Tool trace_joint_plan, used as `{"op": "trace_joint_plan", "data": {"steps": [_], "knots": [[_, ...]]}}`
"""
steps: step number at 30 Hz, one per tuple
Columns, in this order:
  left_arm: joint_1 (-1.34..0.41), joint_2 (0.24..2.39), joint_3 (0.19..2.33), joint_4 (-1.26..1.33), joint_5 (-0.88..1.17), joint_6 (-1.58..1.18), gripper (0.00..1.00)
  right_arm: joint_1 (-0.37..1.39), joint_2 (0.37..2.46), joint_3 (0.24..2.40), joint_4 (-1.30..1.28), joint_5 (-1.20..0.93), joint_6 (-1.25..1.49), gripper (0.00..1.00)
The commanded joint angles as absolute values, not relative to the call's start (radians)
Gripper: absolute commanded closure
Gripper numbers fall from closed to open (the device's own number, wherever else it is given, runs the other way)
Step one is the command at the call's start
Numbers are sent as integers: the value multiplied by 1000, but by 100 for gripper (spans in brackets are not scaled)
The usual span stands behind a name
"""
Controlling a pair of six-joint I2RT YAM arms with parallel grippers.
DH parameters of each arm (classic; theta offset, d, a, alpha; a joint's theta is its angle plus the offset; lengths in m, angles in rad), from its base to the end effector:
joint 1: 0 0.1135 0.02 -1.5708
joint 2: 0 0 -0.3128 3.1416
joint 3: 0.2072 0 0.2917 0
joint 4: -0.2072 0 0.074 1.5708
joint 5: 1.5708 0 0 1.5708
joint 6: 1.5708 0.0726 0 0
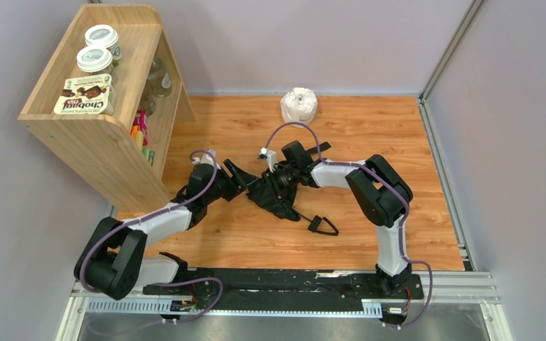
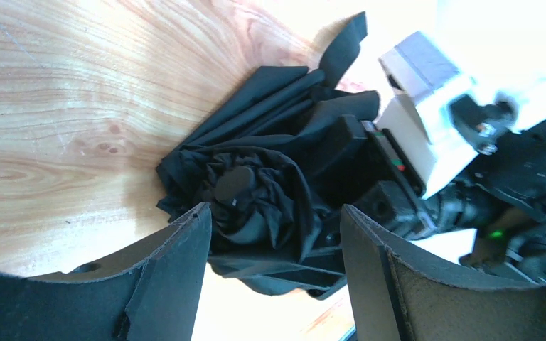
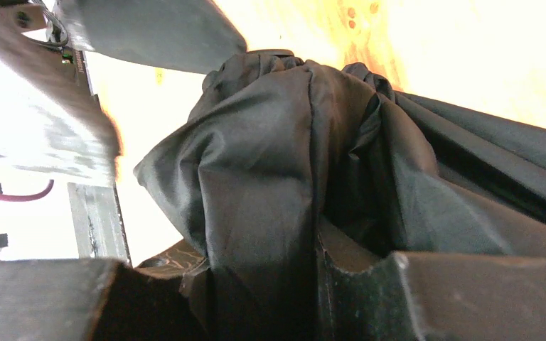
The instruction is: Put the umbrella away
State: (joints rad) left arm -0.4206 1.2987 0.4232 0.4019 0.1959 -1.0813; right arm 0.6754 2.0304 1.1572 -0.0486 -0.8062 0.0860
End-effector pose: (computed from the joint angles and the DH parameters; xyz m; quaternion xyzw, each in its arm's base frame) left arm 0.2627 -0.1330 0.1678 -0.2272 0.8198 -0.4151 0.3225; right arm 0.3288 0.3305 0.1146 -0.3729 0.7979 0.4542 0.1341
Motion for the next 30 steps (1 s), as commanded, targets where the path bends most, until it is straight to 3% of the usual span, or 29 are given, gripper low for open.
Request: {"op": "trace_joint_plan", "data": {"steps": [1, 11, 20, 30], "knots": [[-410, 1204, 402, 308, 176, -1120, 27, 681, 2143, 1052, -314, -700, 124, 100], [-411, 1281, 333, 420, 262, -1364, 26, 675, 2134, 1085, -333, -690, 120, 100], [-443, 1420, 291, 808, 236, -1400, 25, 676, 2121, 1089, -347, -683, 110, 100], [-476, 1667, 327, 871, 138, -1260, 24, 703, 2135, 1137, -393, -724, 72, 100]]}}
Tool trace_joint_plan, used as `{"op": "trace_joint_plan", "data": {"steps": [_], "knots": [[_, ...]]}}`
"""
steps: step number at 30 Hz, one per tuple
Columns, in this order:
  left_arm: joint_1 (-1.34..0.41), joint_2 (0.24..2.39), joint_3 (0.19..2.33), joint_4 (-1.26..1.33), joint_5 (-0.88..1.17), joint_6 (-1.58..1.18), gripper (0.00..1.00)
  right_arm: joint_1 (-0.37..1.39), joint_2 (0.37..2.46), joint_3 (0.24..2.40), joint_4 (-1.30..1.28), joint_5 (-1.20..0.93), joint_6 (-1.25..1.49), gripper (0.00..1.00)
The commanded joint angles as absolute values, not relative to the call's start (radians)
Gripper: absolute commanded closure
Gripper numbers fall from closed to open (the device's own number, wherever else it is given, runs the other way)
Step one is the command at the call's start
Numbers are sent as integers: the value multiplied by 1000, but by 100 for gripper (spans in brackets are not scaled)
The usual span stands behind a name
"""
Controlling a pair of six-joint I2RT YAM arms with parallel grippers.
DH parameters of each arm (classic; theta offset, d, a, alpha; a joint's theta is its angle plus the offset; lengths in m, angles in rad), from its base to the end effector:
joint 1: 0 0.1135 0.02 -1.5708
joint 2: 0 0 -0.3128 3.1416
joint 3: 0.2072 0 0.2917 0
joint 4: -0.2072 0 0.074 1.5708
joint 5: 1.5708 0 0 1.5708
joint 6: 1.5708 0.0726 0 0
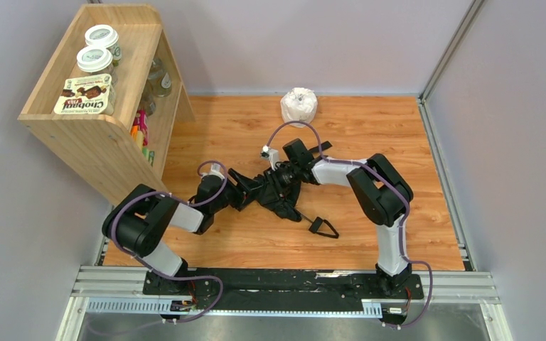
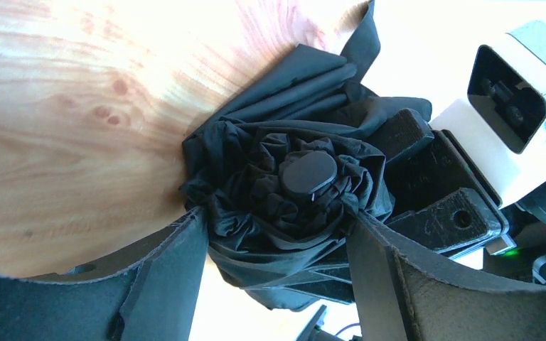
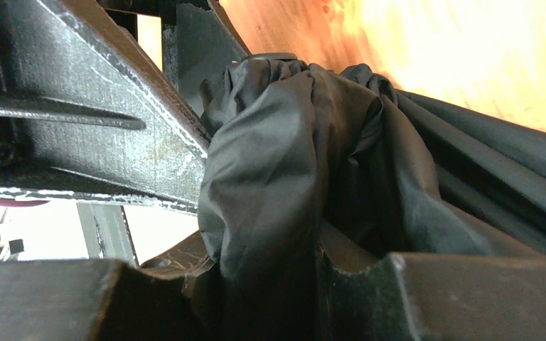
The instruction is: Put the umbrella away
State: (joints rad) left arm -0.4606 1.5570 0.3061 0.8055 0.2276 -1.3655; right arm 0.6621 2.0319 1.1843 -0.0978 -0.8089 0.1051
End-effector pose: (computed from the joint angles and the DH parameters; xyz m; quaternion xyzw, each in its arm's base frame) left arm 0.2552 -0.1449 0.1118 -0.3129 0.7823 -0.4782 0.2480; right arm 0.3350 0.3278 0.1187 -0.3569 0.8078 0.4531 0.1221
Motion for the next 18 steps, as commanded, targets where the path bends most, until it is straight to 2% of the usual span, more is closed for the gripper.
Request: {"op": "trace_joint_plan", "data": {"steps": [1, 8, 10, 11, 13, 14, 15, 17, 18], "knots": [[-476, 1690, 315, 885, 130, -1258, 24, 706, 2137, 1141, -400, -751, 60, 100], [-486, 1943, 279, 1110, 132, -1207, 25, 741, 2129, 1137, -419, -870, 15, 100], [-485, 2026, 255, 1225, 126, -1222, 37, 745, 2137, 1134, -407, -864, 29, 100], [-485, 2054, 246, 1327, 124, -1230, 56, 746, 2140, 1137, -411, -856, 31, 100], [-486, 2144, 235, 1382, 126, -1275, 72, 744, 2132, 1132, -400, -800, 61, 100], [-485, 2158, 233, 1384, 123, -1288, 75, 742, 2123, 1131, -397, -790, 72, 99], [-486, 2166, 232, 1385, 123, -1286, 81, 739, 2112, 1129, -391, -770, 95, 93], [-485, 2171, 218, 1387, 109, -1290, 86, 739, 2076, 1123, -383, -729, 130, 79], [-485, 2168, 212, 1385, 104, -1289, 87, 738, 2059, 1126, -387, -721, 143, 68]]}}
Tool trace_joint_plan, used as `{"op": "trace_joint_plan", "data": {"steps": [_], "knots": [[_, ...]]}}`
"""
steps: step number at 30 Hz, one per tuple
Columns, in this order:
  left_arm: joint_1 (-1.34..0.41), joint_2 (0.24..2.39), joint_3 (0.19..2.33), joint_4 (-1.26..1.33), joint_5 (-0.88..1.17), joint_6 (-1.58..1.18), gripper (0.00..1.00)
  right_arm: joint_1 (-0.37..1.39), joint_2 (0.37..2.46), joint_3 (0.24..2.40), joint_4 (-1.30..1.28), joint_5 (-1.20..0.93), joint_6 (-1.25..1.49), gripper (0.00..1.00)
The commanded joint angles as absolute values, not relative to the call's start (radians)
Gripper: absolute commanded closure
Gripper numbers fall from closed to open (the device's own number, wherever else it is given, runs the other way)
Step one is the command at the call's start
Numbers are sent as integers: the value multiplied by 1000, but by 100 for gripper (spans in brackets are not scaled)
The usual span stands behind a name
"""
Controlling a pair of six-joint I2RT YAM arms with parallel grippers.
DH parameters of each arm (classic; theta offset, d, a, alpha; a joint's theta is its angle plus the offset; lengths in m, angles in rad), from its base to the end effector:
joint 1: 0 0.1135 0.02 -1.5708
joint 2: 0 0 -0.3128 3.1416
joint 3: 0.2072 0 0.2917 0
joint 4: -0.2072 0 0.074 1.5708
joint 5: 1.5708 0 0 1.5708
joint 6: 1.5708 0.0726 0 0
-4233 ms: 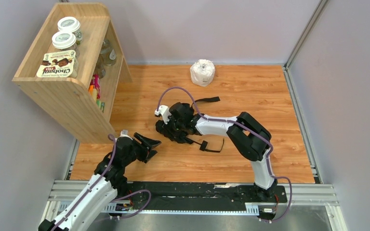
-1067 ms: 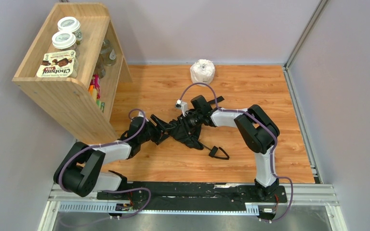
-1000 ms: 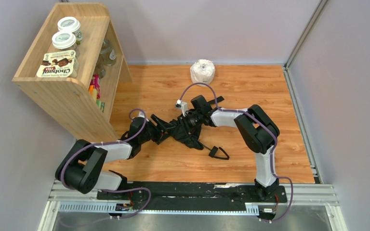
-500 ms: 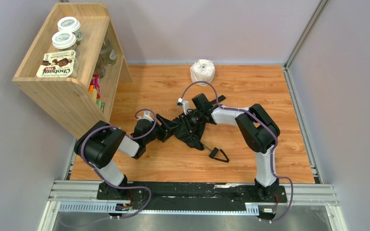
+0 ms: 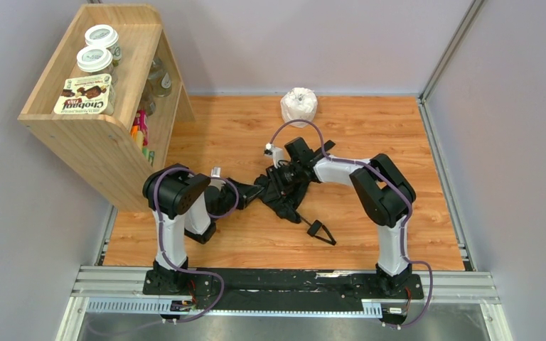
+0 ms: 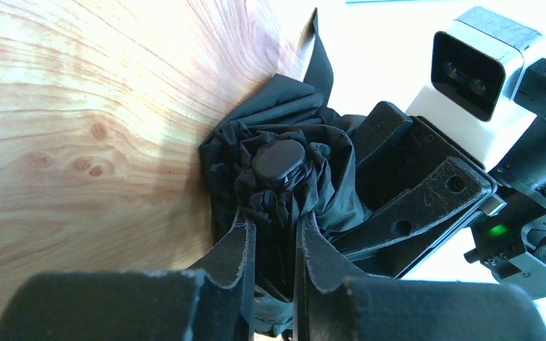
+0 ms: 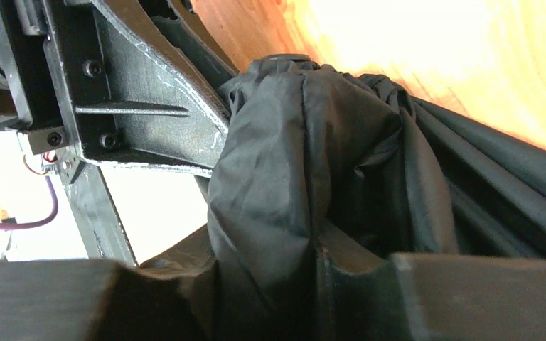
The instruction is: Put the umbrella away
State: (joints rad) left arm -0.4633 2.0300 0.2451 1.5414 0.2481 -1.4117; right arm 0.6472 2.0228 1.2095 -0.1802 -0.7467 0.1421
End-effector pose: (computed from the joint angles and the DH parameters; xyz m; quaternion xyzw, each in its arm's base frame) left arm 0.2575 -0.1486 0.0674 -0.2891 0.7302 -0.5504 0.2832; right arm 0.3419 0.3202 0.1221 -0.3236 0.8383 0.4247 0.1102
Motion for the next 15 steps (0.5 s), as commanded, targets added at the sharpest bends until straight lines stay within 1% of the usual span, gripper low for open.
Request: {"op": "trace_joint_plan", "data": {"steps": [1, 2, 8, 12, 15], "knots": [[-485, 2163, 206, 1387, 92, -1289, 89, 736, 2043, 1129, -390, -700, 158, 61], [-486, 2160, 199, 1387, 92, -1287, 90, 736, 2027, 1138, -406, -684, 164, 57], [-485, 2172, 192, 1371, 101, -1312, 92, 729, 1912, 1206, -511, -591, 170, 31], [-486, 2152, 187, 1373, 107, -1318, 92, 729, 1845, 1244, -600, -522, 130, 27], [-486, 2108, 189, 1359, 107, -1327, 92, 730, 1848, 1250, -597, -503, 129, 25]]}}
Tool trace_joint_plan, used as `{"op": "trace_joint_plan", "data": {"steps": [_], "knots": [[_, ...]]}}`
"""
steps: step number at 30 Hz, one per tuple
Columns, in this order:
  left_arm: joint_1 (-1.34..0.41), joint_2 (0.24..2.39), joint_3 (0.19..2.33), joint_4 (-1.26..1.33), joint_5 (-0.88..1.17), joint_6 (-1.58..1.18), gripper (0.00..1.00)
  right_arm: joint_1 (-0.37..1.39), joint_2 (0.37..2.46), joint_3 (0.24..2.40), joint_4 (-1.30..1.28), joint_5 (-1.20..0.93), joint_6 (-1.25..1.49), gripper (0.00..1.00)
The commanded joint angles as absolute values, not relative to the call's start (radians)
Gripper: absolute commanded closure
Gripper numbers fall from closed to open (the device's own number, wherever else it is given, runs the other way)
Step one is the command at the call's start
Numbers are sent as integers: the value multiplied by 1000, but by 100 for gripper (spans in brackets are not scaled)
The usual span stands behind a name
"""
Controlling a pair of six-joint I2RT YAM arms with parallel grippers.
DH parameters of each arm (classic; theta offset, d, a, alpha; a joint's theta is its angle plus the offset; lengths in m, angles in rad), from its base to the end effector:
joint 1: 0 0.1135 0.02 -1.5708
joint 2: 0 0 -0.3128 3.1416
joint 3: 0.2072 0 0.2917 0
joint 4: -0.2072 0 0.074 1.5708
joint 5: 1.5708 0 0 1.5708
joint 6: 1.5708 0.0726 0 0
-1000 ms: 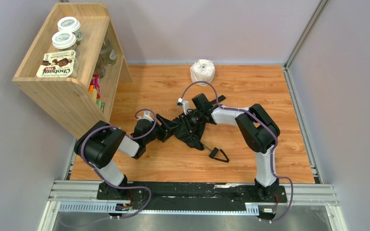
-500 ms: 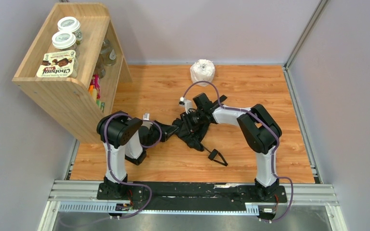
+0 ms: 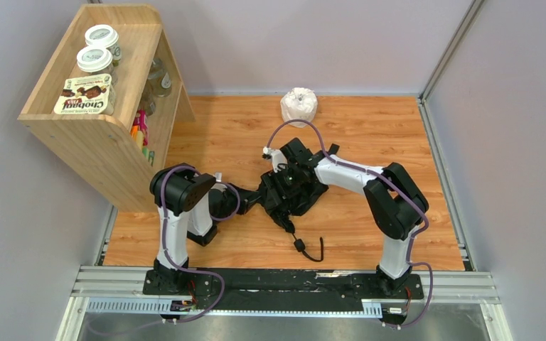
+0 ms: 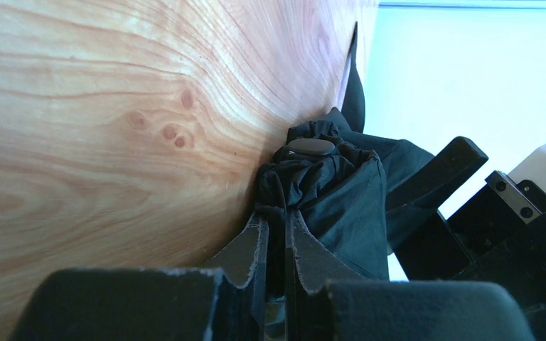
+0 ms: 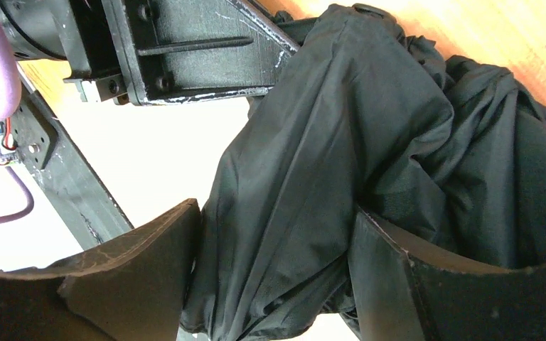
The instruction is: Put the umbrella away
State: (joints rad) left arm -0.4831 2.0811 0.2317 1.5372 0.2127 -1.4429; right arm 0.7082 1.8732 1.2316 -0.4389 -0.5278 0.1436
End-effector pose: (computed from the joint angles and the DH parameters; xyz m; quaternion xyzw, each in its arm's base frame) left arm 0.2496 -0.1483 0.0510 -0.3157 0.7419 -0.5294 0.2638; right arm 0.3120 0.3154 0.1687 -0.3217 0.8818 0.3272 0.1088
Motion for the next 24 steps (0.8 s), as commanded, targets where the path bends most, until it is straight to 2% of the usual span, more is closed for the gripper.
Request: {"op": "trace_joint_plan", "data": {"steps": [1, 3, 7, 9, 11, 13, 14, 15, 16, 17, 18, 24], "knots": [[-486, 2099, 190, 1338, 107, -1328, 92, 733, 1855, 1243, -577, -500, 139, 25], [-486, 2068, 196, 1307, 110, -1328, 92, 741, 1865, 1215, -502, -483, 178, 25], [-485, 1999, 189, 1281, 113, -1327, 92, 739, 1917, 1135, -358, -417, 264, 34], [-485, 1967, 186, 1266, 117, -1325, 92, 738, 1936, 1082, -298, -408, 273, 42], [-486, 1932, 186, 1226, 126, -1336, 91, 735, 1966, 1040, -272, -413, 268, 59], [-486, 1895, 184, 1210, 136, -1336, 82, 716, 2005, 999, -246, -436, 265, 75], [-485, 1881, 178, 1207, 141, -1338, 74, 706, 2014, 976, -233, -451, 262, 83], [-486, 1853, 178, 1189, 149, -1345, 68, 697, 2020, 953, -219, -466, 256, 86], [-486, 1835, 172, 1181, 155, -1353, 51, 692, 2019, 933, -209, -472, 256, 91], [-486, 1806, 170, 1174, 166, -1364, 43, 686, 2019, 925, -200, -482, 247, 95], [-485, 1787, 163, 1170, 169, -1371, 30, 681, 2022, 928, -202, -492, 236, 98], [-485, 1585, 172, 966, 213, -1417, 29, 658, 2046, 942, -210, -522, 204, 100]]}}
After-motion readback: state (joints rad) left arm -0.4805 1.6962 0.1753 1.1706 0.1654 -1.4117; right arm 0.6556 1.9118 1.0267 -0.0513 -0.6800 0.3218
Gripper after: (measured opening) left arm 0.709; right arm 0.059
